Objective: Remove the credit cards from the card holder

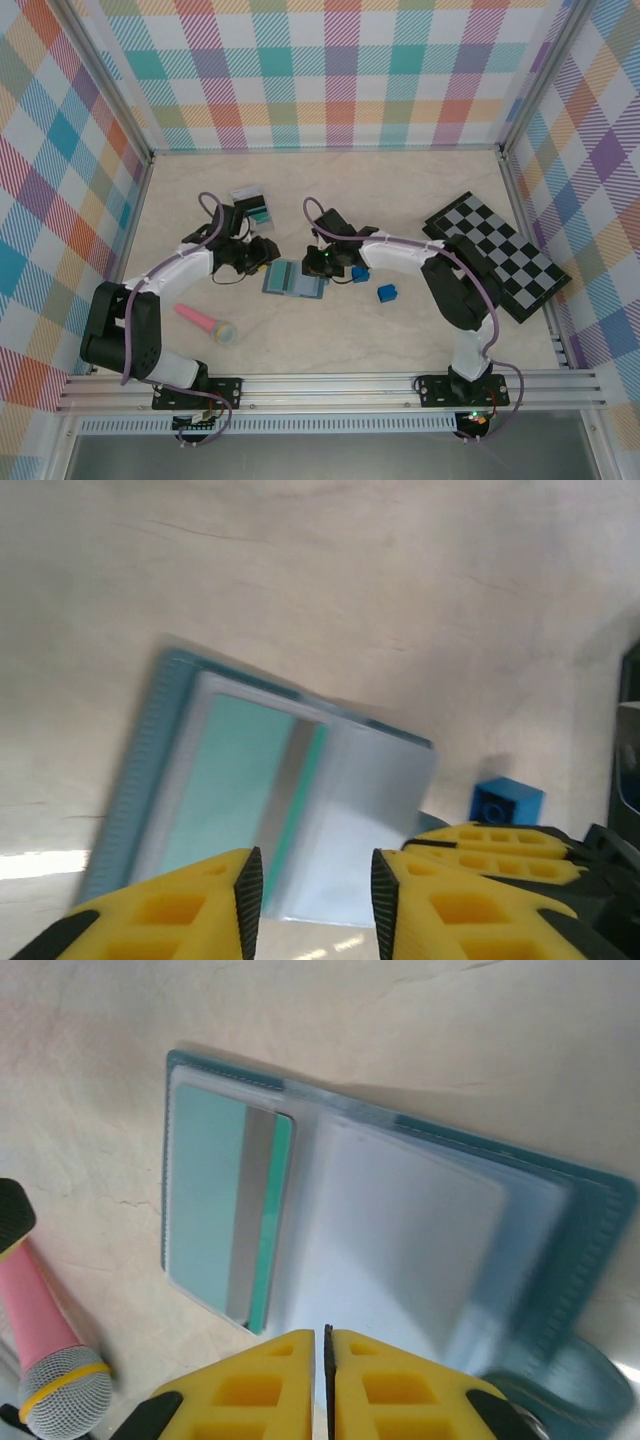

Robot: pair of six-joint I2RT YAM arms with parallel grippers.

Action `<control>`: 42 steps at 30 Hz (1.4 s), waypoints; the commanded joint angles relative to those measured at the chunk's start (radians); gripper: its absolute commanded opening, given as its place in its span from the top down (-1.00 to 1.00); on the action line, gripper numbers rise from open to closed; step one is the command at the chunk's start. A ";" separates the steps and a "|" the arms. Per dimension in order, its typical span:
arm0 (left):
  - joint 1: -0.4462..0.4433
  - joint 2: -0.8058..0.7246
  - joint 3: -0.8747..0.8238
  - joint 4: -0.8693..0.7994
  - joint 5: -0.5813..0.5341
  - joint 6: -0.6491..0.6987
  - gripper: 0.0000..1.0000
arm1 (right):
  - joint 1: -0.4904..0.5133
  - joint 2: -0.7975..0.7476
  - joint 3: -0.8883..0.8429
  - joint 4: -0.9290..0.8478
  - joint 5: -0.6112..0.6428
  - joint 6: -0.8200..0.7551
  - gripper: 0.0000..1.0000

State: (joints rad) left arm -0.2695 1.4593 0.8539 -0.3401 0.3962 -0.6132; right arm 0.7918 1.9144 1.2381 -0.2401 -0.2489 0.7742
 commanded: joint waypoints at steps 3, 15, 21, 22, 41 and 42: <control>0.012 0.048 -0.040 -0.039 -0.047 -0.017 0.35 | 0.002 0.088 0.060 0.079 -0.130 0.061 0.75; 0.012 0.156 -0.027 0.003 -0.041 -0.043 0.56 | 0.000 0.181 0.130 0.035 -0.112 0.114 0.74; 0.012 0.175 -0.048 -0.005 -0.045 -0.049 0.64 | -0.002 0.199 0.138 0.027 -0.117 0.109 0.73; 0.012 0.177 -0.051 -0.006 -0.045 -0.050 0.65 | -0.002 0.202 0.138 0.034 -0.125 0.108 0.72; 0.012 0.192 -0.080 -0.017 -0.034 -0.056 0.72 | -0.002 0.239 0.145 0.073 -0.185 0.089 0.68; 0.012 0.193 -0.080 -0.017 -0.031 -0.056 0.72 | -0.002 0.240 0.145 0.077 -0.190 0.088 0.68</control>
State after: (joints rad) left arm -0.2649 1.6150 0.8131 -0.3244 0.3653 -0.6628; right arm 0.7799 2.1132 1.3655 -0.1799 -0.4118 0.8757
